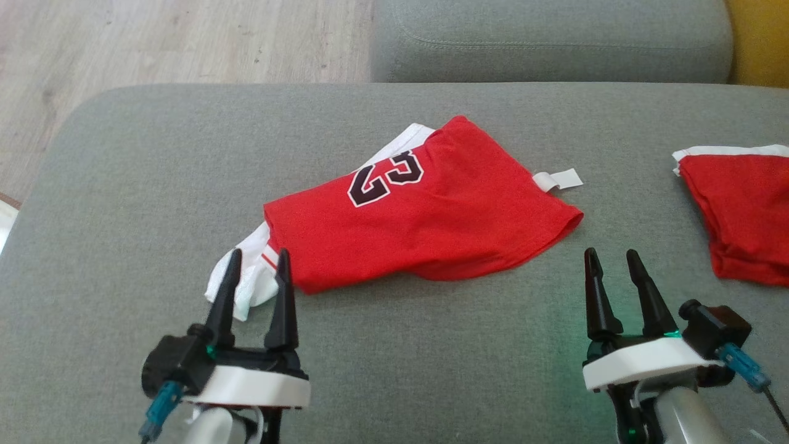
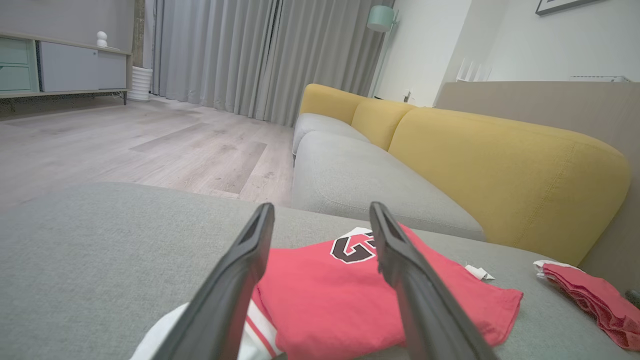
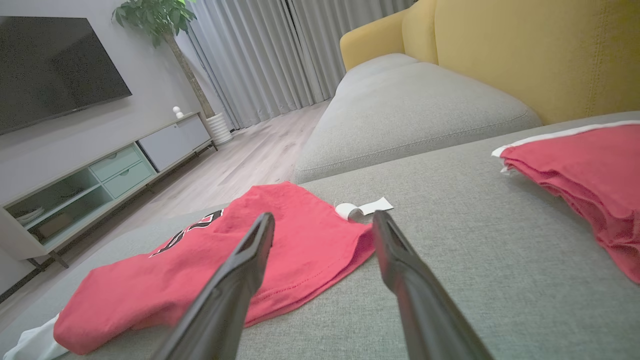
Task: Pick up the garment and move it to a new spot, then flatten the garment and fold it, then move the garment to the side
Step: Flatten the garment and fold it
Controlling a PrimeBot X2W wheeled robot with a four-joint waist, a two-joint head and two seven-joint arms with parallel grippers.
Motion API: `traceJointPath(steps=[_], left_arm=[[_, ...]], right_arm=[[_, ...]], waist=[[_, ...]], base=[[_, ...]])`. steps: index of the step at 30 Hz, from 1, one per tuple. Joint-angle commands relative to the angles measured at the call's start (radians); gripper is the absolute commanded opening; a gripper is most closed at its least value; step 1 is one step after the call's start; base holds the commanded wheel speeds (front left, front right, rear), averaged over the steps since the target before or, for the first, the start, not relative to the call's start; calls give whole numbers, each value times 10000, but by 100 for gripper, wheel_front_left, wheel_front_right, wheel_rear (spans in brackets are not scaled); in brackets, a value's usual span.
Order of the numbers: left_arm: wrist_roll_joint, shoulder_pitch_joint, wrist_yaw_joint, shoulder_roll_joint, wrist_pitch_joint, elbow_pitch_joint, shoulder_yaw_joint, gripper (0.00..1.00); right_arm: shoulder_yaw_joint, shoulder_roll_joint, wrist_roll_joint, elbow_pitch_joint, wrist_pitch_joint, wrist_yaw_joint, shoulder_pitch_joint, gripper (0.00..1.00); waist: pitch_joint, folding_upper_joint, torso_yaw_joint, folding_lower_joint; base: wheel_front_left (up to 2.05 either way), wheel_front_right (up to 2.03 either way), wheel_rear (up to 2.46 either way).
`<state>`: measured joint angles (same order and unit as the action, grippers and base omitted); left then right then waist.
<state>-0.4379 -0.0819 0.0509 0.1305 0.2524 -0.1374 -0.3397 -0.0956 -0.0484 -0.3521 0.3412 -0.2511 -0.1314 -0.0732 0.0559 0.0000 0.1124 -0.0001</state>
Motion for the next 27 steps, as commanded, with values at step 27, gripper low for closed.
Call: traceJointPath(steps=[27], left_arm=[[729,-923,-1018,-789,93,-353,519,100]], right_arm=[[1690,-18,515,5087,1798,7,-3921,100]], waist=[[1018,0,1008,1]], base=[[0,0,0]])
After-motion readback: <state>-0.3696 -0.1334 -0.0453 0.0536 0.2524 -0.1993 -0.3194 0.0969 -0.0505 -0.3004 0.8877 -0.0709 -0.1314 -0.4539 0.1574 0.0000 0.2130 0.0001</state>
